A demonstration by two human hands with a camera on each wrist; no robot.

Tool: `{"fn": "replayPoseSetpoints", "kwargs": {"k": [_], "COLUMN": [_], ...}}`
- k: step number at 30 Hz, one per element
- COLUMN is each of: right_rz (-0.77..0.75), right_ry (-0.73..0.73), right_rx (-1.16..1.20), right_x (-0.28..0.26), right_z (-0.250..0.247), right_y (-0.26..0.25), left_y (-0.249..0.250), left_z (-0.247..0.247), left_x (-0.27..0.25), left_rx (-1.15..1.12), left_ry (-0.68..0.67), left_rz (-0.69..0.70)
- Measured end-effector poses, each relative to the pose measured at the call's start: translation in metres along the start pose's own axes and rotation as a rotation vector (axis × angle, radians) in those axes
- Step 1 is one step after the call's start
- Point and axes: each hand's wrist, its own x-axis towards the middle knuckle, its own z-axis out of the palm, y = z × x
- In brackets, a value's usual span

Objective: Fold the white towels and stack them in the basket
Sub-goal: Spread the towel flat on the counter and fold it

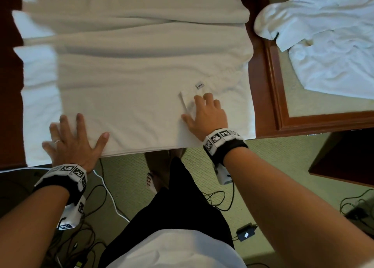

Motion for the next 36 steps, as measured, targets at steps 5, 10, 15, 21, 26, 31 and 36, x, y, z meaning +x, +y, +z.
{"fn": "replayPoseSetpoints", "kwargs": {"k": [5,10,15,21,26,31,36], "right_rz": [0.099,0.741,0.931,0.083,-0.070,-0.163,-0.136], "right_ry": [0.112,0.316,0.063,0.066,-0.164,0.066,0.221], "right_rx": [0.231,0.812,0.530,0.027,-0.182,-0.132,-0.075], "right_x": [0.006,-0.039,-0.099,-0.091,-0.069,-0.085,-0.068], "right_z": [-0.006,-0.013,0.013,0.029,0.053,0.057,0.017], "right_y": [0.008,0.077,0.113,0.082,0.087,0.104,0.104], "left_y": [0.001,0.003,0.000,-0.008,-0.021,-0.028,-0.042], "left_z": [0.000,-0.003,-0.002,0.002,0.014,0.015,-0.015], "left_x": [-0.001,-0.002,0.003,-0.015,-0.025,-0.043,-0.043], "left_rx": [-0.003,-0.004,-0.004,0.008,0.195,0.158,0.111], "left_ry": [-0.035,-0.069,-0.108,-0.019,0.024,0.084,0.081], "left_rz": [-0.017,-0.030,-0.016,0.279,0.459,0.548,0.536]}}
